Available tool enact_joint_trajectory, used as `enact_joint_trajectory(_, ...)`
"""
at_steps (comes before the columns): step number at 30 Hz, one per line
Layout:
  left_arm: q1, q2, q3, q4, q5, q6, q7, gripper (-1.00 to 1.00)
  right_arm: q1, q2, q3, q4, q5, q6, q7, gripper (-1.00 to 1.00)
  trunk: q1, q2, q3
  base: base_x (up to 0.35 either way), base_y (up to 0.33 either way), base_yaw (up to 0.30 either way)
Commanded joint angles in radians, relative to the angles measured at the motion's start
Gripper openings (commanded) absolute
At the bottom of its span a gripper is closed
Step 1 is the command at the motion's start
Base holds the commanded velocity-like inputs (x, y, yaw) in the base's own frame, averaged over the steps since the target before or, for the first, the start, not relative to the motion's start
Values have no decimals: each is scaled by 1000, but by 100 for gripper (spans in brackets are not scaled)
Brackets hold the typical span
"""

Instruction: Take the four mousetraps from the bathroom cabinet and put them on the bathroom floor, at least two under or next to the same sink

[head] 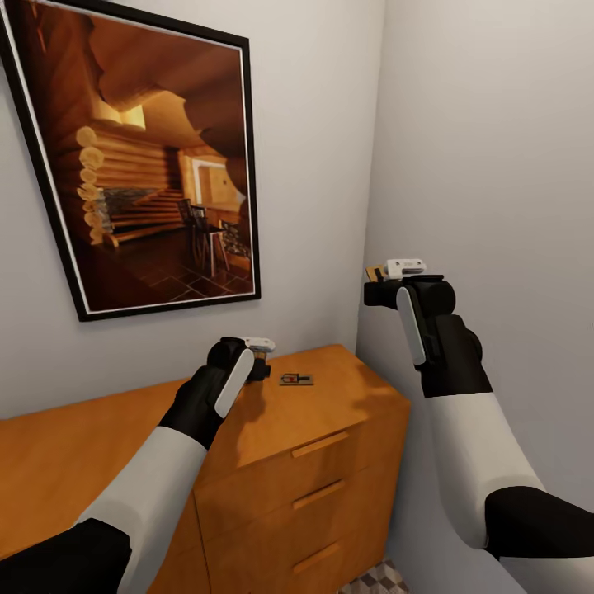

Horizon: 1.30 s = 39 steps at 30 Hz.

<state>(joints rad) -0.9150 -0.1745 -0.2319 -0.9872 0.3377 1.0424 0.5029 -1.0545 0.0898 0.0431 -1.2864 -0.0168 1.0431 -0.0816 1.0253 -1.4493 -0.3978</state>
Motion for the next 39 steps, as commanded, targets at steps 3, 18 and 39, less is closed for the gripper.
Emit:
enact_joint_trajectory(3, -1, 0, -1, -1, 7, 2, 11, -100, -1, 1, 1, -1, -6, 4, -6, -100, 0, -1, -1, -91, 0, 0)
enact_joint_trajectory(18, -1, 0, 0, -1, 14, 2, 11, -100, -1, 3, 1, 3, -9, 4, -6, -100, 0, -1, -1, -12, 0, 0)
enact_joint_trajectory(39, 10, 65, 2, -110, 10, -80, 4, -100, 1, 6, 3, 10, -6, 4, -6, -100, 0, -1, -1, 0, 0, 0)
